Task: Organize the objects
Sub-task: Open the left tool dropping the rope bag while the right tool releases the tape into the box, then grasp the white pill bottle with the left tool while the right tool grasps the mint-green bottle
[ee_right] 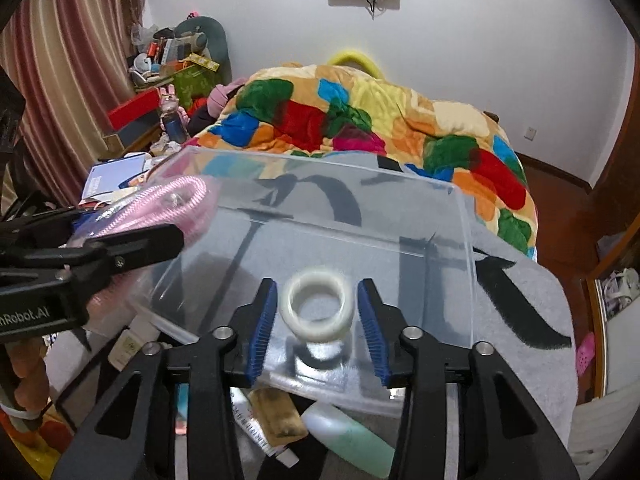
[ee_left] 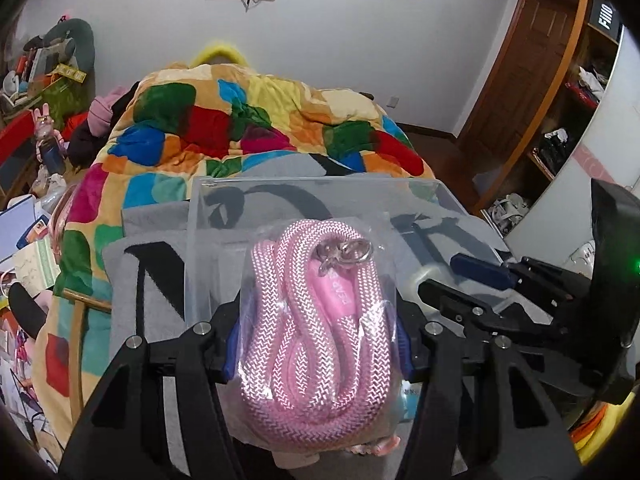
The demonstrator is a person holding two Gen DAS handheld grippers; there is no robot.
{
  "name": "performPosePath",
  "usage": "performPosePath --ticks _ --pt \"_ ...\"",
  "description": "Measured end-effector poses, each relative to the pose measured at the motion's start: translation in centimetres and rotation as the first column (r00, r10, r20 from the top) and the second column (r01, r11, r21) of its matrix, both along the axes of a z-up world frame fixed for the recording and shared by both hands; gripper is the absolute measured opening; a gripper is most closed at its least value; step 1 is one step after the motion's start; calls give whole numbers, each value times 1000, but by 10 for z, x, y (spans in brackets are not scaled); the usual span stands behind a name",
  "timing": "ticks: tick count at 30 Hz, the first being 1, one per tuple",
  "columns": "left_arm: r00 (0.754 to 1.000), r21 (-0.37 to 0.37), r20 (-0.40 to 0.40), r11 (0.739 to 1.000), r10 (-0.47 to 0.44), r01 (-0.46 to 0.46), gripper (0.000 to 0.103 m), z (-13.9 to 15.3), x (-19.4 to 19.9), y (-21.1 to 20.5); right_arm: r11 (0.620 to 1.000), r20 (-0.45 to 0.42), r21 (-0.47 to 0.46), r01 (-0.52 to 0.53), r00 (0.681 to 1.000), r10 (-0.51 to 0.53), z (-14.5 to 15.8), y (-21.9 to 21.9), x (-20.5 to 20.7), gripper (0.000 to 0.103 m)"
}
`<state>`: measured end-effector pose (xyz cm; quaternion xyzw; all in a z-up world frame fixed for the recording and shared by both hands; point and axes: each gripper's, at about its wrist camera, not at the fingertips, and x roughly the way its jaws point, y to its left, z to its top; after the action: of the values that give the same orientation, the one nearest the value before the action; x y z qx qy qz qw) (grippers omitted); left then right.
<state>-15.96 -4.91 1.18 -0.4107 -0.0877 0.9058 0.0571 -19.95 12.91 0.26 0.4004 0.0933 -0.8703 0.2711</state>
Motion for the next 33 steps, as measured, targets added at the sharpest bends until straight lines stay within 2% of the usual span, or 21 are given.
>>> performPosePath --ticks 2,5,7,8,12,13,15,17,22,25,26,28,31,32,33 --pt "1000 -25 -9 1000 -5 5 57 3 4 4 1000 -12 -10 -1 1000 0 5 1 3 49" --pt "998 -71 -55 997 5 -9 57 14 11 7 999 -30 -32 1 1000 -2 15 7 8 50" --pt "996 -91 -91 996 7 -15 61 24 18 8 999 -44 -49 -2 999 0 22 12 13 53" --pt "994 -98 -108 995 7 -18 63 29 21 8 999 -57 -54 0 998 -3 26 16 16 57" --pt "982 -163 -190 985 19 -51 83 44 43 12 998 -122 -53 19 992 -25 38 32 32 75" --pt "980 -173 -200 983 22 -58 90 45 49 12 998 -135 -50 23 990 -30 39 35 35 76" --pt "977 -187 -213 980 28 -69 97 43 60 12 999 -159 -36 33 987 -39 39 43 43 78" --pt "978 -195 -208 978 33 -74 98 36 70 11 999 -173 -9 46 984 -47 34 52 50 78" --pt "988 -199 -146 976 58 -87 98 5 87 3 998 -132 60 25 991 -17 1 67 61 78" --pt "994 -145 -80 985 79 -90 97 -22 91 -7 997 -86 82 15 996 -8 -22 70 60 78" --pt "995 -118 -52 988 89 -94 94 -32 92 -11 996 -65 89 17 998 -11 -31 70 58 78" --pt "995 -81 -3 992 96 -95 73 -48 92 -15 996 -33 88 11 999 -8 -41 68 53 73" --pt "994 -32 53 995 93 -91 61 -63 87 -20 997 12 76 -10 1000 9 -49 61 44 56" --pt "995 -24 53 996 90 -89 59 -63 85 -20 997 18 78 -15 1000 14 -50 59 44 49" --pt "995 -22 44 996 86 -85 58 -62 83 -19 997 22 76 -22 1000 21 -51 60 44 46"
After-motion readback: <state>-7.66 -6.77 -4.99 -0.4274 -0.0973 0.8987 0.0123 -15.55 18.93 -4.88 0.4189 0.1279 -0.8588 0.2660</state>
